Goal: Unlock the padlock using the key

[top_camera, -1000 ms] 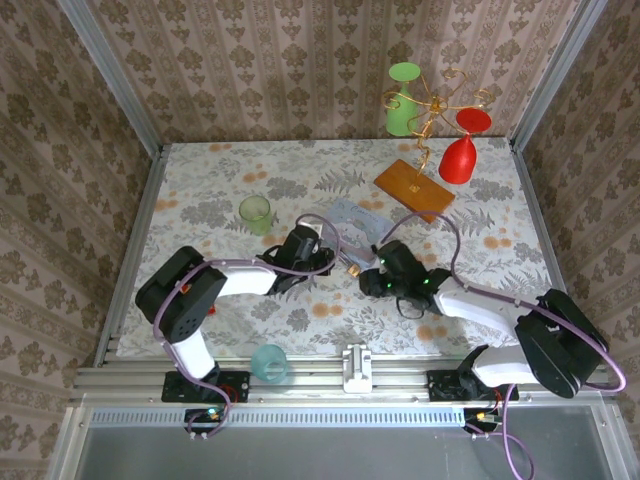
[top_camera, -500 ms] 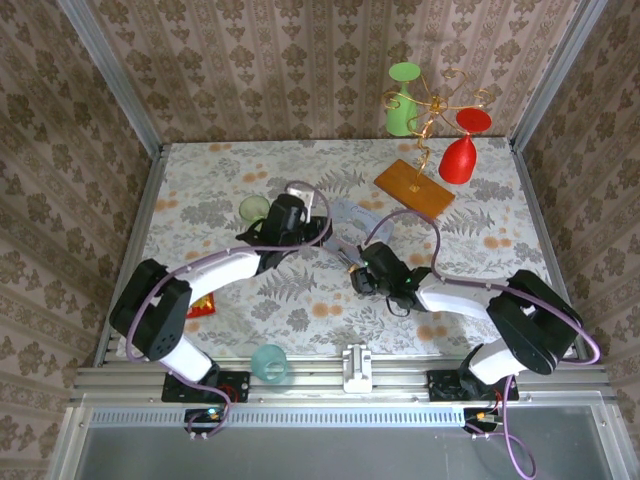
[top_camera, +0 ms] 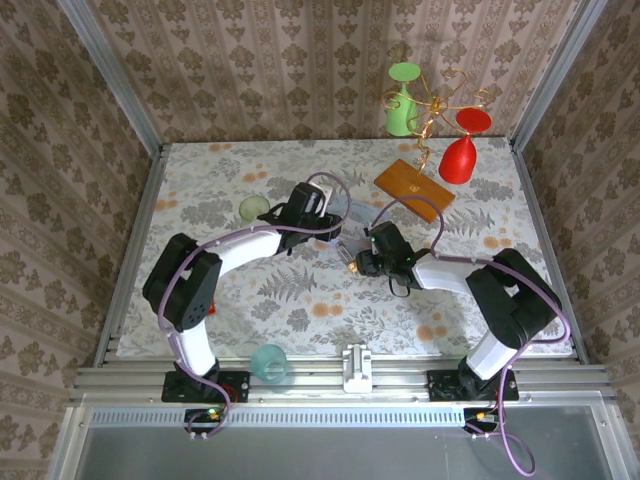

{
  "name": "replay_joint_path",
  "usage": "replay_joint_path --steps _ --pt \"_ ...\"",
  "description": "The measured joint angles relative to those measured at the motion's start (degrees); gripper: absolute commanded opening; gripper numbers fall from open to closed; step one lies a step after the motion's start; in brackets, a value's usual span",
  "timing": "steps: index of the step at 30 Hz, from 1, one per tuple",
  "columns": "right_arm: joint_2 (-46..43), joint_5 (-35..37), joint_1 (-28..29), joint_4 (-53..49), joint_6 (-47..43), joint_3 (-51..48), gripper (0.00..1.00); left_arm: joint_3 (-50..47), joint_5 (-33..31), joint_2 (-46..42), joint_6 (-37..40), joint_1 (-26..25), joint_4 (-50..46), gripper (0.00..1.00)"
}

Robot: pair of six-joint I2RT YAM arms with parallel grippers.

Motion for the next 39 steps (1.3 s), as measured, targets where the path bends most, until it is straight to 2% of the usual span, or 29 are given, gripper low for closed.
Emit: replay_joint_path --steps 5,12,18,26,31,36,39 --pt "-1.44 2.29 1.6 1.44 0.22 -1.16 0.46 1.57 -0.66 1.4 0.61 -0.24 0.11 0.48" --pt "-5.2 10.21 12.63 1.77 -1.84 -2.51 0.51 1.25 -0.61 1.4 0.33 -0.24 0.85 0.48" --pt "0.26 14.93 13.0 1.81 -3.54 -0.02 0.53 -1.25 0.28 0.76 -1.25 0.28 4.66 0.48" --pt "5.79 16.02 13.35 4.55 -4.79 1.4 0.53 -2.95 2.1 0.28 -2.71 1.22 7.61 0.48" --pt "7.93 19.41 14.56 5.95 -5.51 2.67 0.47 -4.87 4.2 -0.37 -4.48 2.12 10.56 0.48" --pt "9.79 20.81 15.28 7.63 -5.53 3.76 0.32 -6.34 5.51 -1.16 -5.75 2.89 12.07 0.48" --pt "9.77 20.41 15.23 8.31 -5.16 3.56 0.32 -6.84 5.51 -1.68 -5.97 2.93 12.07 0.48"
